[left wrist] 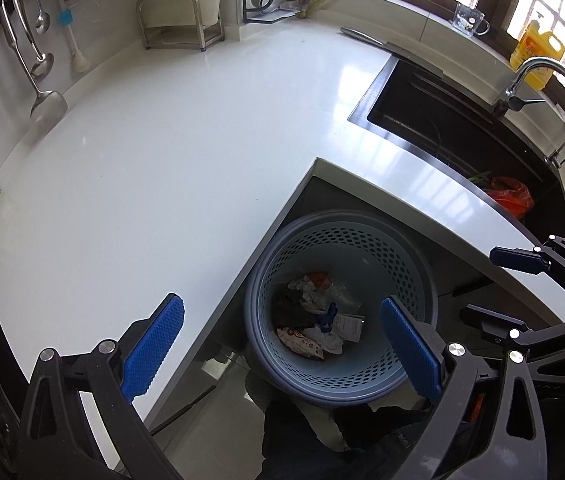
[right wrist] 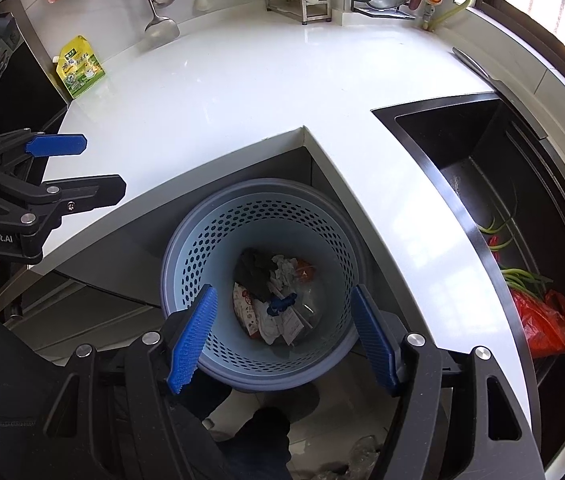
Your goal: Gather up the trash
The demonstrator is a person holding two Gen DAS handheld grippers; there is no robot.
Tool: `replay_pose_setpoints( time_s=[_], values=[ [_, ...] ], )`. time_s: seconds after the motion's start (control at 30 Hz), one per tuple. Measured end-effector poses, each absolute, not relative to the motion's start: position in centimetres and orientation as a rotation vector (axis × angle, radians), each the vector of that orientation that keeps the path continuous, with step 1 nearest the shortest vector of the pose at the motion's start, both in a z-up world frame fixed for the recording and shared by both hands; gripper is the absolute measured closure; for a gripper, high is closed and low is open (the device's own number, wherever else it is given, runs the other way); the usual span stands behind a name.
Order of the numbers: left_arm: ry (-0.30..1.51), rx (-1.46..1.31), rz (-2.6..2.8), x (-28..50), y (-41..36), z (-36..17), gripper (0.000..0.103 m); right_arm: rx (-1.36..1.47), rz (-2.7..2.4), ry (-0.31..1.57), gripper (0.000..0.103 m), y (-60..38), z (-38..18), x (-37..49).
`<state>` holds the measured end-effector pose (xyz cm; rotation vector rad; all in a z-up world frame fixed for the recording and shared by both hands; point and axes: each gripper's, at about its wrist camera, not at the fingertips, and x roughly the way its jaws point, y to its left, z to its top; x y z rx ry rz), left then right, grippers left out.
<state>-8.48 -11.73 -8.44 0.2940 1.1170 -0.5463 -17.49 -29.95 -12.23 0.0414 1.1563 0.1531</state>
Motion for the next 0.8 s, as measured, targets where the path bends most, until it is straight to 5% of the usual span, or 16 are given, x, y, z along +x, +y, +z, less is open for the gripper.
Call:
replay_pose_setpoints(
  time_s=[0.8],
  values=[
    [1.074,0.305,-0.514,-7.77,-12.25,-8.03,0.007,0.059,0.136,1.168,0.037,-30.61,-12.7,-17.3]
  ],
)
